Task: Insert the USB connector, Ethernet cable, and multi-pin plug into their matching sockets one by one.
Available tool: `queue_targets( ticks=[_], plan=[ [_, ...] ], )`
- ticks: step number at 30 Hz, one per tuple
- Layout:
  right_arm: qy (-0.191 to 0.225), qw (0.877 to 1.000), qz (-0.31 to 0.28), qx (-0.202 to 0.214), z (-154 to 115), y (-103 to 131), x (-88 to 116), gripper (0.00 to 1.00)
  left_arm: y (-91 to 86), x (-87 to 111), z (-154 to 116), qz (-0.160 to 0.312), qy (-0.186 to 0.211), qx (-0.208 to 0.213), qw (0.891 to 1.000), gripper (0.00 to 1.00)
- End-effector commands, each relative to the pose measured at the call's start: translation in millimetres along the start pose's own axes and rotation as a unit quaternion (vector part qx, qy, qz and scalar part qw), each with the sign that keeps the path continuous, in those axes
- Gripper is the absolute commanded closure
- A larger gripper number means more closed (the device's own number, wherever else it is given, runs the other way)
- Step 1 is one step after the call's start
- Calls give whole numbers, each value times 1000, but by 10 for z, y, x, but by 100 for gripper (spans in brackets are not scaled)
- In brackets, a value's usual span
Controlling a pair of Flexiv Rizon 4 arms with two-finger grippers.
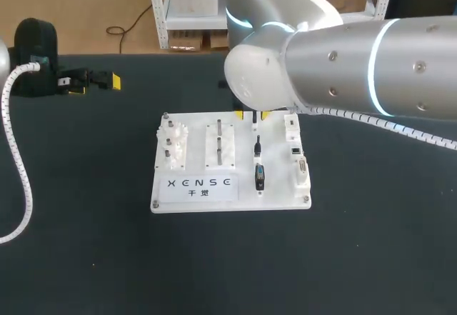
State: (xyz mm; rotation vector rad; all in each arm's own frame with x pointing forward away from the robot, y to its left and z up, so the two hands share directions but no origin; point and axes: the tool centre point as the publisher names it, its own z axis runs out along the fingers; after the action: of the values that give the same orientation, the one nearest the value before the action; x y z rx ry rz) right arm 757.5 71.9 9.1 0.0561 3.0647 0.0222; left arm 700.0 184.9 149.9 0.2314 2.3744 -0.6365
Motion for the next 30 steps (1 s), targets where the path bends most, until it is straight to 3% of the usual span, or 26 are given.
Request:
queue_targets(
  ticks=[1,8,12,16,30],
  plan=[
    [-2,1000,0,-2,-14,-20,34,59,0,0,0,0,0,0,1000,0],
    [1,1000,-1,-4,-16,-8,45,69,0,0,0,0,0,0,1000,0],
    [2,1000,-2,-5,-16,-2,53,88,0,0,0,0,0,0,1000,0],
    [0,1000,-4,-6,-27,4,63,98,0,0,0,0,0,0,1000,0],
    [-28,1000,-11,-3,-215,-10,73,100,0,0,0,0,0,0,1000,0]
  ],
)
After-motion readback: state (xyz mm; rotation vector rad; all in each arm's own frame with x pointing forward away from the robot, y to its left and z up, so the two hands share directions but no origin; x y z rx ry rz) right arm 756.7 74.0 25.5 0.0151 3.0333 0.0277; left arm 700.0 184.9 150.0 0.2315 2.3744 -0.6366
